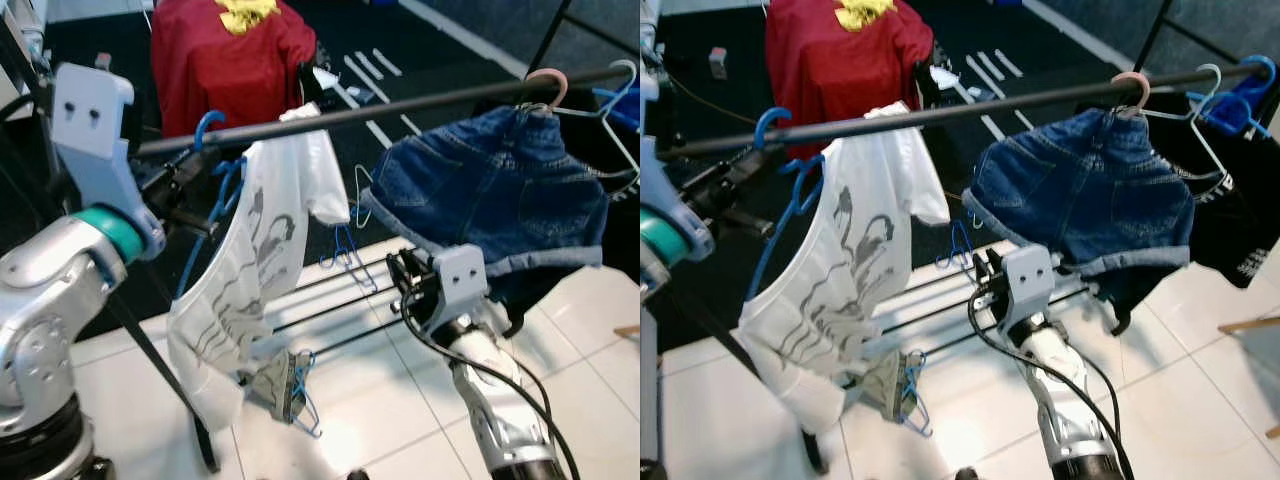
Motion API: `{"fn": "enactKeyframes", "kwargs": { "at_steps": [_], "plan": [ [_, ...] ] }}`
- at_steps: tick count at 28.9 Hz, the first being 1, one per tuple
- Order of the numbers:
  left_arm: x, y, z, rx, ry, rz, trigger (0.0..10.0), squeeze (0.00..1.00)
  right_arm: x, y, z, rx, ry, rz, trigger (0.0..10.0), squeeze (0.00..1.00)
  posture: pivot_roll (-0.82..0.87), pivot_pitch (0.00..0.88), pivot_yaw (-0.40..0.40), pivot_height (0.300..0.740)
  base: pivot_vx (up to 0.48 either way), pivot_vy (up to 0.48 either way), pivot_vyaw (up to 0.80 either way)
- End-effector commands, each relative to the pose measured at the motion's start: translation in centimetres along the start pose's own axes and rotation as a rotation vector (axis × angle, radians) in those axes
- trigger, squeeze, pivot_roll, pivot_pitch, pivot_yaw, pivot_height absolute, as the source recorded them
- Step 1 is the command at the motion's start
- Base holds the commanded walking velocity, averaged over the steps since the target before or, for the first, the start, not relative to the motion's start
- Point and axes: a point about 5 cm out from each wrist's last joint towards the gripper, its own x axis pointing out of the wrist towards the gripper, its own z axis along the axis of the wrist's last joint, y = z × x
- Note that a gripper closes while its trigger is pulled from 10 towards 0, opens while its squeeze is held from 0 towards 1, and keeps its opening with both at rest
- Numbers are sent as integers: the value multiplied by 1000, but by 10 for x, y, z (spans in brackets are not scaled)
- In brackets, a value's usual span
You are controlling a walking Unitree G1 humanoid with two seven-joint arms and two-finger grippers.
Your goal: Hang hanger
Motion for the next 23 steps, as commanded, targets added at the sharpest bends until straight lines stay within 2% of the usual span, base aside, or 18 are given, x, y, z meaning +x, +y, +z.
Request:
{"fn": "enactKeyframes", "kwargs": {
  "at_steps": [1, 5, 7, 8, 9, 15, 16, 19, 20, 21, 23],
  "plan": [
    [0, 11, 0, -18, -3, 97, 10000, 0, -4, 0, -6, -1, 18, -1, 10000, 0, -8, 174, 57, 740, 0, 0, 0],
    [-2, 21, 0, -10, -17, 165, 10000, 0, -3, 1, -6, -2, 17, 3, 10000, 0, -8, 170, 55, 740, 0, 0, 0],
    [-2, 21, 0, -10, -17, 165, 10000, 0, -3, 1, -6, -2, 17, 3, 10000, 0, -8, 170, 55, 740, 0, 0, 0],
    [-3, 25, 0, 0, -18, 177, 10000, 55, -3, 1, -5, -2, 16, 6, 10000, 0, -8, 168, 55, 740, 0, 0, 0],
    [-4, 27, -2, 8, -15, 177, 10000, 1000, -2, 1, -5, -3, 16, 8, 10000, 0, -8, 166, 54, 740, 0, 0, 0],
    [-7, 26, -3, 28, -26, 147, 10000, 1000, -3, 0, -6, -4, 17, 10, 10000, 0, -10, 164, 52, 740, 0, 0, 0],
    [-8, 23, -1, 7, -46, 88, 10000, 1000, -3, 0, -6, -4, 18, 10, 10000, 0, -11, 163, 51, 740, 0, 0, 0],
    [-8, 23, -1, 7, -46, 88, 10000, 1000, -3, 0, -6, -4, 18, 10, 10000, 0, -11, 163, 51, 740, 0, 0, 0],
    [-16, 13, 2, -5, -69, -63, 10000, 0, -3, 0, -6, -6, 17, 10, 10000, 0, -7, 164, 48, 740, 0, 0, 0],
    [-16, 13, 2, -5, -69, -63, 10000, 0, -3, 0, -6, -6, 17, 10, 10000, 0, -7, 164, 48, 740, 0, 0, 0],
    [-47, 0, -9, -59, -9, -396, 10000, 0, 0, 3, -4, -7, 6, 16, 10000, 0, -3, 173, 45, 740, 0, 0, 0]
  ]
}}
